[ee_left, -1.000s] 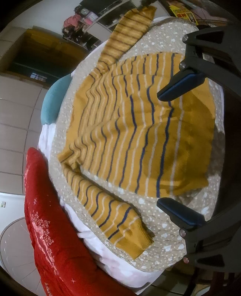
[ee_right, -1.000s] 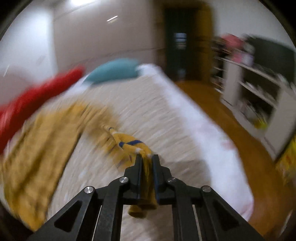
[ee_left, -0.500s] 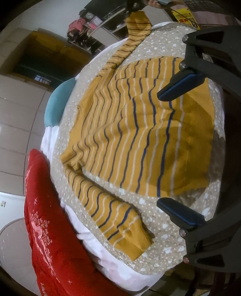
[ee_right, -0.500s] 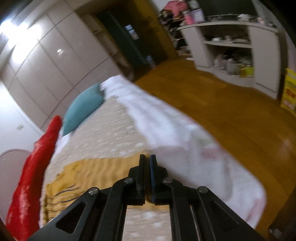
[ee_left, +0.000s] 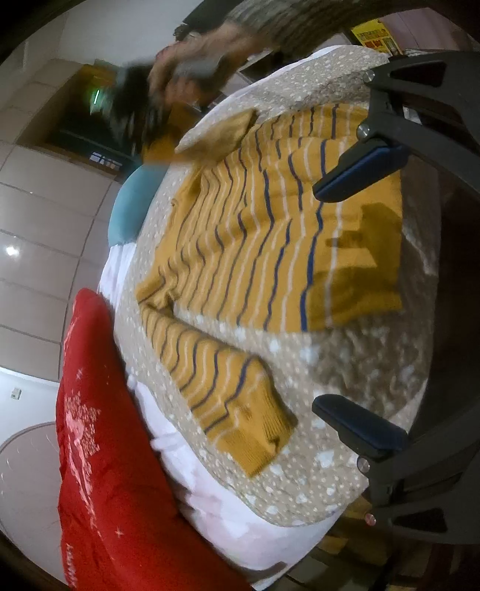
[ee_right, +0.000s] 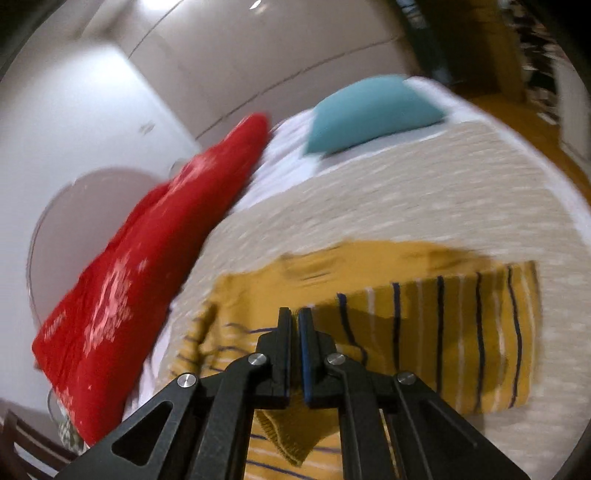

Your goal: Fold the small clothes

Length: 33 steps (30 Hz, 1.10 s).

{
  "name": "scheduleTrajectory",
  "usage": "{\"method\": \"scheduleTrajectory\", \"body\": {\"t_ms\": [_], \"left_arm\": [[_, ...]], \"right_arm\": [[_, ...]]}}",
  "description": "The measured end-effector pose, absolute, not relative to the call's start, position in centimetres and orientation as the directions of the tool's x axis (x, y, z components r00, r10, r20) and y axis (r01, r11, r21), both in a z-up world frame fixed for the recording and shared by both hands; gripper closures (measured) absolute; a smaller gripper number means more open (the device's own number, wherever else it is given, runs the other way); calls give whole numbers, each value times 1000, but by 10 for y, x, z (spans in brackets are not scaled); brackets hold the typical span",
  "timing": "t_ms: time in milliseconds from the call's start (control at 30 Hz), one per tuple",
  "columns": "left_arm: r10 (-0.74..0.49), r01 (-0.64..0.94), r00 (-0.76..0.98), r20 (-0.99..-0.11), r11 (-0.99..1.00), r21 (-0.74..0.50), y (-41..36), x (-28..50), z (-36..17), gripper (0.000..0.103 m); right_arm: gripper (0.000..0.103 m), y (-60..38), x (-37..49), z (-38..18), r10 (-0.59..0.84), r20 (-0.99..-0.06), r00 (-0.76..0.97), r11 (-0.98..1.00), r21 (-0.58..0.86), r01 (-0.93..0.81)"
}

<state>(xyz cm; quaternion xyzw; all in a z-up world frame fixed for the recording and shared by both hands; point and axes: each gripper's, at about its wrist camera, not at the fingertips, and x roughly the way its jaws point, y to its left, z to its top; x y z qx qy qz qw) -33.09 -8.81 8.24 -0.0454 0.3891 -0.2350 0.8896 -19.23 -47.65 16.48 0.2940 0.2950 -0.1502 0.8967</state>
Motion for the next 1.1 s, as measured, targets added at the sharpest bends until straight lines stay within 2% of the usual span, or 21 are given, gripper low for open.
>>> {"method": "scheduleTrajectory", "body": {"t_ms": [167,300,333,400,433,467,500,633,733,833,933,1033,1100], "left_arm": [[-471,370,603,-644,880,-297,-64,-327,79,0],[-468,347,600,-649,883,-316,-53,-322,73,0],[-467,341,598,-651,884,-320,-52,-321,71,0],[-462,334,600,-653,886,-321,-50,-321,71,0],[-460,331,601,-653,887,-321,-50,-320,71,0],[-461,329,600,-654,887,-323,-51,-320,70,0],[-464,331,597,-655,886,-326,-53,-319,70,0],[-489,339,563,-666,872,-353,-64,-312,67,0],[-505,343,539,-674,863,-372,-74,-305,62,0],[-492,349,522,-696,868,-353,-90,-294,54,0],[-484,355,479,-733,870,-342,-110,-282,41,0],[-481,356,451,-752,869,-343,-125,-275,32,0],[-452,349,464,-762,884,-312,-134,-272,30,0]], "right_arm": [[98,-428,-86,111,-14,-702,712,832,387,398],[91,-402,-33,59,46,-803,595,864,331,380],[88,-405,-35,54,65,-807,587,864,340,371],[71,-402,-40,57,85,-784,615,866,363,344],[65,-403,-47,64,81,-766,638,868,369,333],[55,-404,-58,74,71,-749,659,872,368,324],[52,-407,-73,86,62,-731,680,879,363,310],[42,-433,-152,118,43,-695,718,884,361,297],[35,-464,-228,122,-37,-693,720,870,332,364],[34,-496,-306,102,-96,-714,694,815,344,466],[33,-514,-373,59,-45,-728,684,732,442,519],[33,-505,-410,24,59,-681,730,671,569,476],[33,-486,-420,17,74,-636,768,678,597,429]]}}
